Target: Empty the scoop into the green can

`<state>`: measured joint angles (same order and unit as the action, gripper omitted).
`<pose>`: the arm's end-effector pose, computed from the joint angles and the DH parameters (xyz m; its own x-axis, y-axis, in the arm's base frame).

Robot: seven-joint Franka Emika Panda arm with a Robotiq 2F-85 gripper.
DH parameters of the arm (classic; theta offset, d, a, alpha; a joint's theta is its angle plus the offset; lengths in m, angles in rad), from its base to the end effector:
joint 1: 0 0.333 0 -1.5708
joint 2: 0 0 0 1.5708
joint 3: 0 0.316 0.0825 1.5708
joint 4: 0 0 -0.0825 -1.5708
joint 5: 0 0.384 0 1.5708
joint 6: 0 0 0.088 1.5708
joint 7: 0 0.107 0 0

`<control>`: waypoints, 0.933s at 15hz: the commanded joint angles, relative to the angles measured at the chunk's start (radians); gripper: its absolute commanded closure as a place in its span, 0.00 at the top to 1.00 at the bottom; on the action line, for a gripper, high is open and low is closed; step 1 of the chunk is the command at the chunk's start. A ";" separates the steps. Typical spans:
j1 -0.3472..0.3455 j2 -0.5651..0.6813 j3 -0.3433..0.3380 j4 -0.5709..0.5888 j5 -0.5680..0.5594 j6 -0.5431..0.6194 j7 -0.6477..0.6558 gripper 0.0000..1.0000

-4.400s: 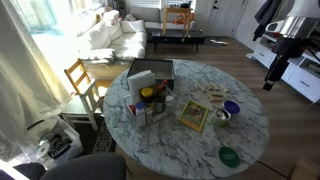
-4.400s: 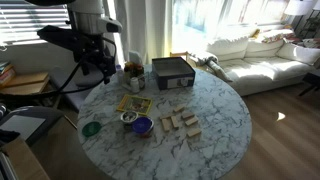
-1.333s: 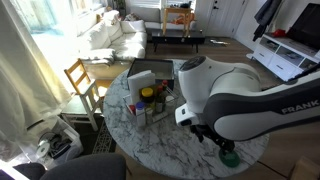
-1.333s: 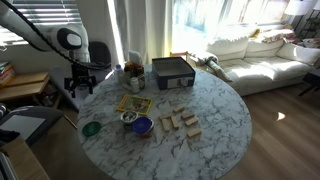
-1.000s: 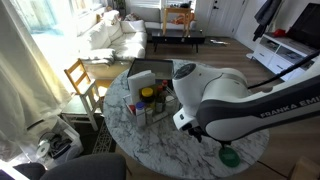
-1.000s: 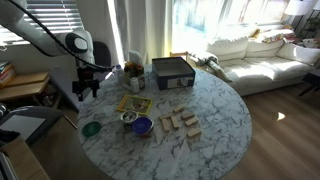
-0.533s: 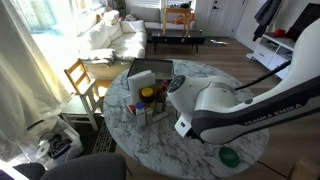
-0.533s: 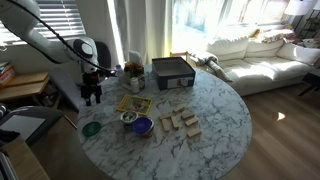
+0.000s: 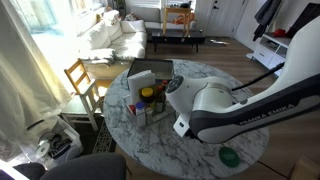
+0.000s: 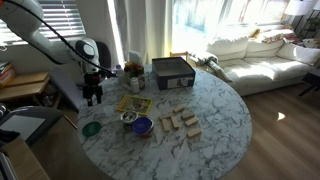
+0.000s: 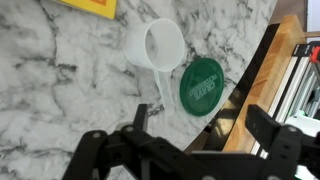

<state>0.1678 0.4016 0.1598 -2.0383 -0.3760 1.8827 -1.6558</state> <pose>0.5131 0.1458 0.2186 -0.6194 0.7735 -0.1343 0.6984 0.4649 -0.5441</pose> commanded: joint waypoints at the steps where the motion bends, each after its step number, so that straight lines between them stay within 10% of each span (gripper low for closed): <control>1: -0.013 0.019 0.012 -0.004 -0.013 0.017 -0.016 1.00; 14: -0.012 0.095 0.004 0.025 -0.078 0.090 -0.106 0.95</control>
<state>0.1673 0.4660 0.1604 -2.0292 -0.4185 1.9457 -1.7279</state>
